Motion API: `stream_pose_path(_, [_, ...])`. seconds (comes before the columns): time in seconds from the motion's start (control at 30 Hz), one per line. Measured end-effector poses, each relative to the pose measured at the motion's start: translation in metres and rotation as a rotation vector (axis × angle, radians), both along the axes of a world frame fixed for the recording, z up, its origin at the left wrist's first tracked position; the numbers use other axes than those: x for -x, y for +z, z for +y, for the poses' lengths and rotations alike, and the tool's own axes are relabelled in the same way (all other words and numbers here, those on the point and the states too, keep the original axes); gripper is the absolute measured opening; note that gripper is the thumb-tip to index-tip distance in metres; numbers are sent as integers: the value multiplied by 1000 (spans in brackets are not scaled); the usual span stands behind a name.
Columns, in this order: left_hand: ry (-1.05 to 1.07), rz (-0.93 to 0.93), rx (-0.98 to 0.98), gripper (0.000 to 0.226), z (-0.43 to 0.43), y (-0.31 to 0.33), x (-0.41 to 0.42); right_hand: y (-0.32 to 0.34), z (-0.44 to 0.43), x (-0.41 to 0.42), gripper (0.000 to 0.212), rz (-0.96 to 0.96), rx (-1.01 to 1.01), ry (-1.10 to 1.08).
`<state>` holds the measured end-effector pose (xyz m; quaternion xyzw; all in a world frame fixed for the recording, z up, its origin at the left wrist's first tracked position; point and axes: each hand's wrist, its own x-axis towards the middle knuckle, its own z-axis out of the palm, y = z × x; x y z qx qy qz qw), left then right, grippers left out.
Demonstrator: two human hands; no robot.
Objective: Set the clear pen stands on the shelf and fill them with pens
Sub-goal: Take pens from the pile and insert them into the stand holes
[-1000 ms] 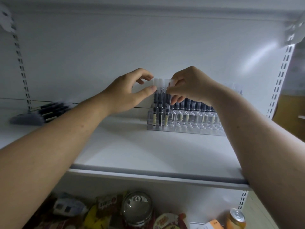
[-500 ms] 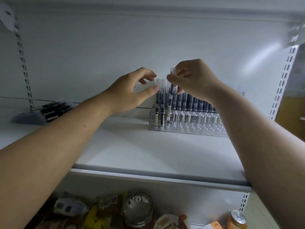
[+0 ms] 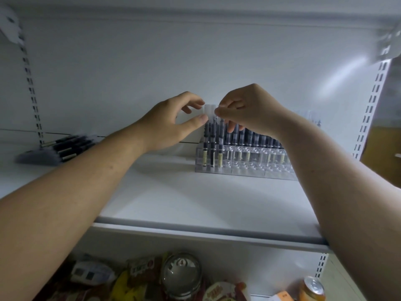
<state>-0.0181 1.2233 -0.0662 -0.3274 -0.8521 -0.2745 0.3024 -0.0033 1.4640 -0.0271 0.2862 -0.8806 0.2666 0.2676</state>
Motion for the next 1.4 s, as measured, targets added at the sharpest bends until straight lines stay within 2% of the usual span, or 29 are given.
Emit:
stream_pose_path(0.2, [4,3,-12,39,-1,0,0,2,5,1,20,83,12,-56])
stream_pose_path(0.37, [50,17,-22,43,0,1,-4,6,-1,4,20,260,106,-55])
stream_pose_path(0.57, [316,111,57,48,-29,14,-24,9,-38,-7,34,398,56,18])
stream_pose_path(0.67, [507,-8,165,59,-64,13,-38,16,-77,-14,37,351,-66,62])
stream_pose_path(0.8, [734,-217,345,88,-118,10,-51,20,-135,-16,41,238,-204,136])
stream_pose_path(0.87, [826,-302,425,93,-138,9,-54,17,-162,-12,41,199,-230,155])
stream_pose_path(0.9, [850,-339,448,89,-146,8,-56,14,-175,-9,41,192,-231,160])
stream_pose_path(1.0, [870,-415,479,56,-162,2,-55,-3,-203,4,38,152,-207,169])
stream_pose_path(1.1, [857,-465,467,42,-169,-3,-49,-27,-209,20,35,86,-254,158])
stream_pose_path(1.17, [859,-467,440,40,-171,-4,-44,-34,-204,28,34,40,-276,147])
stream_pose_path(1.23, [874,-468,440,42,-172,-4,-37,-35,-198,33,30,5,-208,144])
stream_pose_path(1.4, [925,-488,473,49,-175,2,-21,-36,-193,42,16,-3,-182,116])
